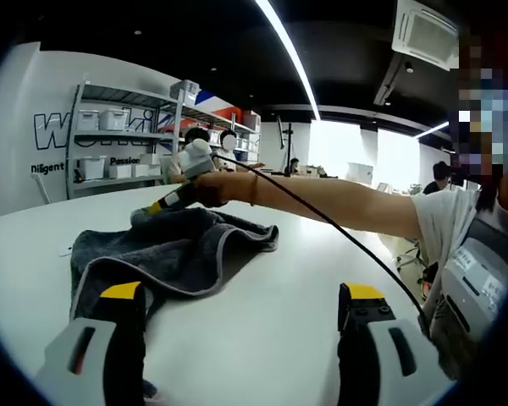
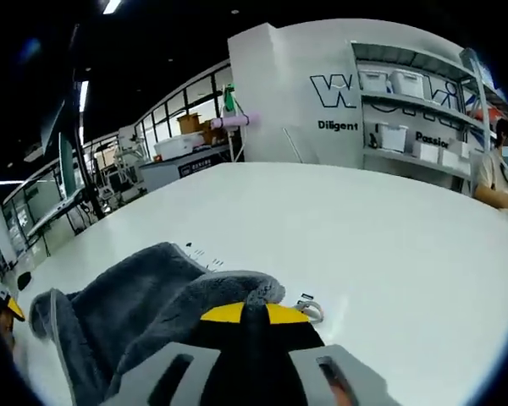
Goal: Fold the towel on the table until its edges align and the towel forms a compact rectangular stack.
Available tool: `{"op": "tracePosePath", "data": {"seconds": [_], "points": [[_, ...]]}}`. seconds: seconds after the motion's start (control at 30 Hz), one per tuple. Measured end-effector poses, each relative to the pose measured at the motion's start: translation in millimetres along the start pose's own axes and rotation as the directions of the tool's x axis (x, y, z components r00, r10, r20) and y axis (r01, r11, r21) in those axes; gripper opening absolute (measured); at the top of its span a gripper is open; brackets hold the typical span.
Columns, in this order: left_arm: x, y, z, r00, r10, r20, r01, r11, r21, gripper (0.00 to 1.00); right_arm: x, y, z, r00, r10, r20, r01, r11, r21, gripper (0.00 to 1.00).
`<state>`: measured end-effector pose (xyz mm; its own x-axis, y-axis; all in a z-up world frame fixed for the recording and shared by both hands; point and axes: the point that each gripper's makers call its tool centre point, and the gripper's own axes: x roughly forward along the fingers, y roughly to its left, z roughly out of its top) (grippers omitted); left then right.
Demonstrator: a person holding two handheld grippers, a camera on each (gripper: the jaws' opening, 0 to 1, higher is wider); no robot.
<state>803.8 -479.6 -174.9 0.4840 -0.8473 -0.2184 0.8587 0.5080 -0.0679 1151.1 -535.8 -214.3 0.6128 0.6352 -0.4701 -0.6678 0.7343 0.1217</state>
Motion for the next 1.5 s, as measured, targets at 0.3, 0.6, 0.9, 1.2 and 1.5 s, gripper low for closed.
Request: {"op": "tracePosePath", "data": {"seconds": [0.3, 0.6, 0.9, 1.2, 1.5], "points": [[0, 2.6, -1.3, 1.000, 0.004, -0.005, -0.004, 1.000, 0.001, 1.00, -24, -6, 30.8, 0.995, -0.035, 0.097, 0.037, 0.999, -0.022, 0.05], [-1, 2.2, 2.2, 1.000, -0.004, 0.003, 0.004, 1.000, 0.003, 1.00, -82, -36, 73.0, 0.967, -0.159, 0.198, 0.186, 0.975, -0.122, 0.05], [-2, 3.4, 4.8, 1.000, -0.013, 0.005, 0.013, 1.000, 0.007, 1.00, -145, -69, 83.4, 0.933, -0.300, 0.198, 0.345, 0.902, -0.259, 0.05], [0, 1.0, 3.4, 1.000, -0.025, -0.003, 0.025, 1.000, 0.014, 1.00, -186, -135, 45.1, 0.856, -0.505, 0.112, 0.511, 0.791, -0.338, 0.05], [1, -0.4, 1.8, 1.000, -0.027, -0.011, 0.027, 0.999, 0.021, 1.00, -199, -187, 2.3, 0.781, -0.623, 0.047, 0.602, 0.731, -0.322, 0.05]]}}
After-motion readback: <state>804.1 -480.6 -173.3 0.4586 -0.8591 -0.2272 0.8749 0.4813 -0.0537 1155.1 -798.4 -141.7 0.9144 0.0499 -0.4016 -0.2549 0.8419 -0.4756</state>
